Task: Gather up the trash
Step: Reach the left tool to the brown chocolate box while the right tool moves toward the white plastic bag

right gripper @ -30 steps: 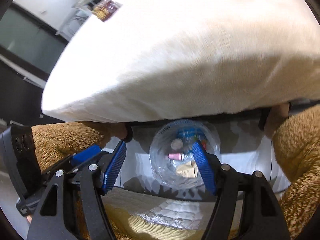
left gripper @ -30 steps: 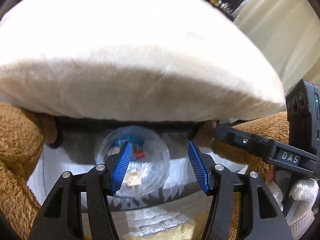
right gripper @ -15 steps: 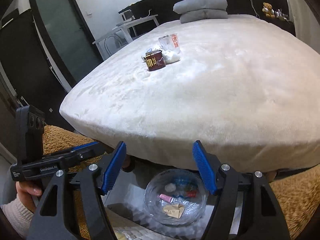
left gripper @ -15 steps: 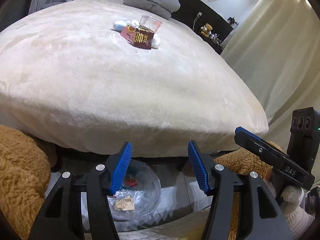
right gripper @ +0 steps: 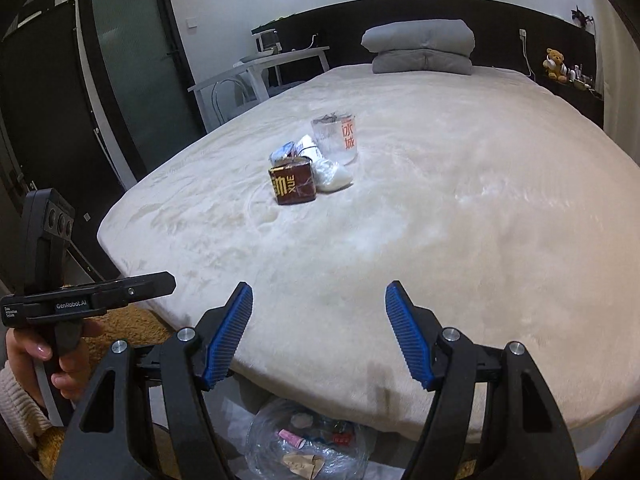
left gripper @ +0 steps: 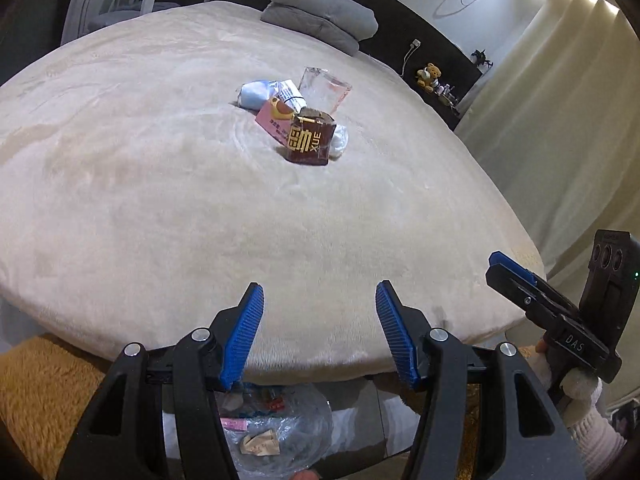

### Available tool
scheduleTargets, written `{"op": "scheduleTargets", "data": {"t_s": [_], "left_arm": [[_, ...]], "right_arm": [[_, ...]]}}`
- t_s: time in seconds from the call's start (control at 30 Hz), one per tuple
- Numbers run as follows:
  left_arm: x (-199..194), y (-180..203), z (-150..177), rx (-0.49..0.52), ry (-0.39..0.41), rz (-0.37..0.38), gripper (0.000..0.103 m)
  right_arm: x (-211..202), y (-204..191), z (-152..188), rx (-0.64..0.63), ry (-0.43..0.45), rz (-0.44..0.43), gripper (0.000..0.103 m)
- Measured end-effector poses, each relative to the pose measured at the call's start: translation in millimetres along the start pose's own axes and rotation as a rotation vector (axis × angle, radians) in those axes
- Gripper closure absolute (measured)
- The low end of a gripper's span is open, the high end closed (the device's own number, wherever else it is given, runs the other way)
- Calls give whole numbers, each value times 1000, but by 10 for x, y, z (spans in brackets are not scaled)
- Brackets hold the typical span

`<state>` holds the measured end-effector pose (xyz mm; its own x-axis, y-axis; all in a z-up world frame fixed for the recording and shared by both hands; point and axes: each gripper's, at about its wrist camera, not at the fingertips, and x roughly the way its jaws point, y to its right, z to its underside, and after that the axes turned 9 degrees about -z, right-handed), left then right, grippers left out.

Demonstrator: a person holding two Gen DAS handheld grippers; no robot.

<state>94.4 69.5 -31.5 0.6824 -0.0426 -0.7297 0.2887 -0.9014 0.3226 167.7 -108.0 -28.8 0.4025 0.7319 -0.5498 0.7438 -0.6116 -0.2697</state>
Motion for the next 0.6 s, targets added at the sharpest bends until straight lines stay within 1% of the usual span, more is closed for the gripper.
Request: {"op": "scheduleTargets", "data": {"t_s": [0.07,0.1,0.27,0.3,0.33,0.37,0.43,0.5,0.6], "left_arm": [[70,12,-109,6,0,-11,43],[104,22,-161,9,3,-17,39],[314,127,-460,53,14,-41,37],[358,138,-532,52,14,-42,35],[396,153,-593,49,16,-42,30],[434,166,-657,45,21,-40,28],[540,196,-779,37,20,-34,27],[649,236,-864,35,12,-35,27],[827,310,-967,50,7,-80,27]], "right_arm": [[25,99,-92,-8,5,10,34],[40,142,-133,-10,8,14,34],[81,342,-311,-9,24,17,34],[90,371,-341,-16,24,15,34],[109,396,-367,-25,19,15,34],[132,428,-389,-31,16,15,34],[171,485,-413,-28,7,6,30],[194,535,-447,-25,2,-2,30],[200,583,-505,-30,5,-15,30]]}}
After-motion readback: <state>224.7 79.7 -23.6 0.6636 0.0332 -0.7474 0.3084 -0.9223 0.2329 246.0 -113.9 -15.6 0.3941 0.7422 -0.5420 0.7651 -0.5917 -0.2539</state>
